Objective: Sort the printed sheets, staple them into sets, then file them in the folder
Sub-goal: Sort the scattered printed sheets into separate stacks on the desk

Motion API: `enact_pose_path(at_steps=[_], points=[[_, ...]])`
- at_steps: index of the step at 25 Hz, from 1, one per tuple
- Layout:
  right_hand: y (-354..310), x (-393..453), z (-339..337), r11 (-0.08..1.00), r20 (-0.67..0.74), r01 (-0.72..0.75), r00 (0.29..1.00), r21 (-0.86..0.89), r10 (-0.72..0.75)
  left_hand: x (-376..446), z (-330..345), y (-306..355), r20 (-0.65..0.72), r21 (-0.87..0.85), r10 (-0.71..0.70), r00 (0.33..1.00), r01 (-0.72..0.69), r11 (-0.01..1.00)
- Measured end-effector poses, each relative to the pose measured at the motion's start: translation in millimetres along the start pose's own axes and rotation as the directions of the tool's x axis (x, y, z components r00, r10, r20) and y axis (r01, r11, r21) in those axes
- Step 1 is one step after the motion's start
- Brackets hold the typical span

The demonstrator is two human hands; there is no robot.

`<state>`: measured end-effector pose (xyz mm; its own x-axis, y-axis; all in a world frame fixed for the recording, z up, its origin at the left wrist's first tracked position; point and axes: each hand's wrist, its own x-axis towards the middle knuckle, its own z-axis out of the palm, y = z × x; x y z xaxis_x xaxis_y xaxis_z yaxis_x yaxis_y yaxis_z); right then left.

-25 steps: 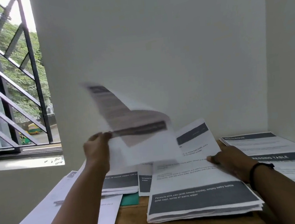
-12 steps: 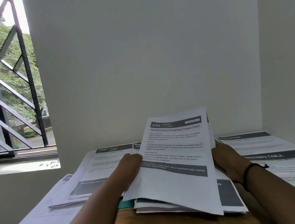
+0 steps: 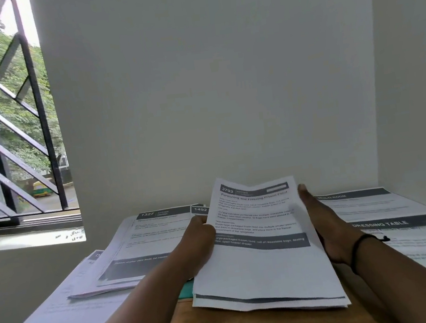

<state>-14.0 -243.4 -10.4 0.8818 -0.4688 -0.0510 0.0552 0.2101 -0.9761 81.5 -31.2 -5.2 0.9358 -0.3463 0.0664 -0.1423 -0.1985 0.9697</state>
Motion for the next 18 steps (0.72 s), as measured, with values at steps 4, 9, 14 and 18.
enact_pose_path(at_steps=[4,9,14,18], points=[[-2.9,-5.2,-12.0,0.953,-0.128,0.0,0.991,-0.304,-0.041,-0.7,-0.4,1.4,0.053,0.09,0.039,0.998,-0.044,0.995],[-5.5,-7.0,-24.6,0.611,-0.177,-0.02,0.964,-0.791,-0.198,6.1,-19.4,-11.4,-0.163,0.77,0.056,0.985,0.091,0.632],[-1.7,-3.3,-21.9,0.558,-0.14,0.012,0.963,-0.83,-0.23,16.8,-17.0,-13.5,-0.152,0.327,-0.07,0.986,0.117,0.938],[-2.8,-8.1,-18.5,0.536,-0.11,0.046,0.96,-0.843,-0.256,16.8,-20.0,-12.8,-0.171,0.137,0.036,0.985,-0.013,0.991]])
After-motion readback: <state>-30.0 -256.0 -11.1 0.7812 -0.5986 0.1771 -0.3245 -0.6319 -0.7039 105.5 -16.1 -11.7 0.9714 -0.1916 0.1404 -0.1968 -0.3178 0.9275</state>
